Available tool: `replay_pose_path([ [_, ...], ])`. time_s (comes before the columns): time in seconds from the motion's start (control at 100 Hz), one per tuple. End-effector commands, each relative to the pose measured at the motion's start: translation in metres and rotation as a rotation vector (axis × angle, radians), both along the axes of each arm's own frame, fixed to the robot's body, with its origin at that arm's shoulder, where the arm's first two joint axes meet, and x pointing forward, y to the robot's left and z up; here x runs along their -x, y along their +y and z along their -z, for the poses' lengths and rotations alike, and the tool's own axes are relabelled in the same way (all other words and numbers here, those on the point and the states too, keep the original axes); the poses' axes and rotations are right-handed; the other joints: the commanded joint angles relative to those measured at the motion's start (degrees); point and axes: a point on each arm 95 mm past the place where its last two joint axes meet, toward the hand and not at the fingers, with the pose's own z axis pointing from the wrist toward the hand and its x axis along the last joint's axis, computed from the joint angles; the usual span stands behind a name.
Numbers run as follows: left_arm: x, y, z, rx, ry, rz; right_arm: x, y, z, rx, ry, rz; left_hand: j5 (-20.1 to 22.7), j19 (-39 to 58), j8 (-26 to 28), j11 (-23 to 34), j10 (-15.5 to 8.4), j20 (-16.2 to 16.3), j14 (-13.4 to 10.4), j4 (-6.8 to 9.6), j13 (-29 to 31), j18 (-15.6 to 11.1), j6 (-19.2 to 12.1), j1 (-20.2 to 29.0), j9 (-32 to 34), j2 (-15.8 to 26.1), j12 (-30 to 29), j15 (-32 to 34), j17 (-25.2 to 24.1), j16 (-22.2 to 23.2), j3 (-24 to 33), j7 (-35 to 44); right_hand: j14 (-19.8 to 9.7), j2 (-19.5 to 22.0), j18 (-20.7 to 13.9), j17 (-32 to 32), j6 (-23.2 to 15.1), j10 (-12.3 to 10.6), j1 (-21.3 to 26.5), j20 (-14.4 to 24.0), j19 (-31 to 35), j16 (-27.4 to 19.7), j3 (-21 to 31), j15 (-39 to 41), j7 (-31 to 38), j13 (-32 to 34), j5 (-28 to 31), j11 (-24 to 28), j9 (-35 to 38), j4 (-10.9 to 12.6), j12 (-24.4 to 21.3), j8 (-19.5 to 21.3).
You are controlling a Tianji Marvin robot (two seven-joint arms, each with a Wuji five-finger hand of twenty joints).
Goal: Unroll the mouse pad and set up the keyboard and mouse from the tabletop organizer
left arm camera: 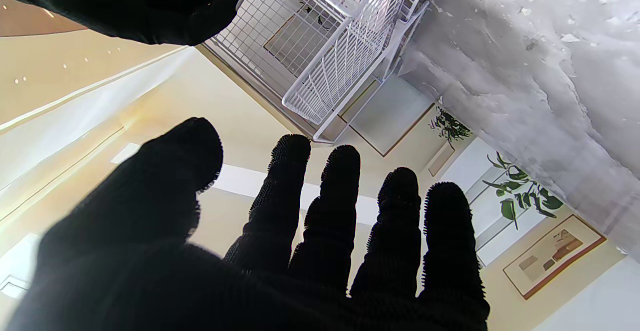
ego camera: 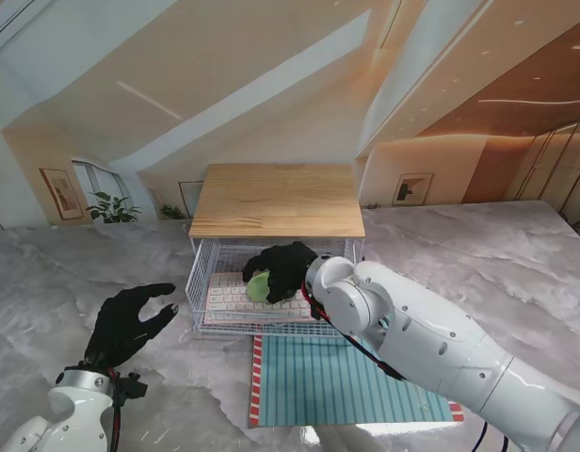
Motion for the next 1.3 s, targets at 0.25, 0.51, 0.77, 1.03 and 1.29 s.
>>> replay_pose_path([
  [0.25,0.003,-0.001,0.0,0.001,0.011,0.006,-0.01,0.007,0.01,0.07,0.013,0.046,-0.01,0.38,-0.55,-0.38,-1.52,-0.06,-0.24,1.21,-0.47,-1.51,-1.25,-1.53,0.6,0.98,-0.41,0.08,0.02,0.41,0.62,0.4,0.62,-1.82,0.07,-1.95,0.11,-0.31,0.42,0.28,-1.06,-0.09,0.02,0.48,-0.23,-3.81,-3.05,1.49,-3.43,-0.62,0.22,-0.01],
  [0.51,0.003,0.001,0.001,0.0,0.012,0.004,-0.016,0.01,0.013,0.101,0.008,0.061,-0.01,0.38,-0.54,-0.36,-1.67,-0.05,-0.33,1.2,-0.35,-1.53,-1.27,-1.62,0.57,1.03,-0.4,0.14,0.03,0.44,0.63,0.42,0.72,-2.15,0.05,-2.66,0.38,-0.04,0.36,0.45,-0.93,0.1,0.24,0.92,-0.13,-4.11,-3.65,2.08,-3.91,-0.68,0.34,0.04],
  [0.77,0.003,0.003,0.002,-0.004,0.015,0.0,-0.021,0.014,0.017,0.138,-0.002,0.056,0.06,0.38,-0.49,-0.31,-1.61,-0.05,-0.35,1.2,-0.32,-1.53,-1.31,-1.59,0.65,1.04,-0.38,0.16,0.03,0.45,0.66,0.52,0.86,-2.46,-0.01,-3.27,1.54,0.18,0.21,0.7,-0.63,0.29,0.51,1.33,-0.08,-4.51,-4.48,2.62,-4.61,-0.77,0.46,0.04],
  [1.03,0.003,0.005,0.003,-0.008,0.019,0.0,-0.025,0.017,0.02,0.17,-0.002,0.052,-0.06,0.46,-0.5,-0.34,-1.53,-0.01,-0.37,1.18,-0.31,-1.56,-1.37,-1.67,0.6,1.08,-0.39,0.17,0.15,0.46,0.62,0.48,0.79,-2.66,-0.47,-4.16,3.05,0.47,-0.14,0.98,-0.5,0.59,0.67,1.89,-0.57,-5.61,-7.26,3.48,-7.53,-0.83,0.75,-0.28],
  [1.29,0.003,0.005,0.004,-0.01,0.023,-0.002,-0.029,0.02,0.025,0.187,0.011,0.055,-0.07,0.46,-0.53,-0.38,-1.49,0.0,-0.33,1.15,-0.37,-1.56,-1.28,-1.51,0.51,1.13,-0.4,0.11,0.15,0.44,0.55,0.44,0.67,-2.81,-0.51,-4.17,4.26,0.9,-0.47,1.43,0.02,1.25,0.73,3.25,-0.45,-6.06,-9.72,5.17,-10.89,-0.88,1.12,-0.62],
])
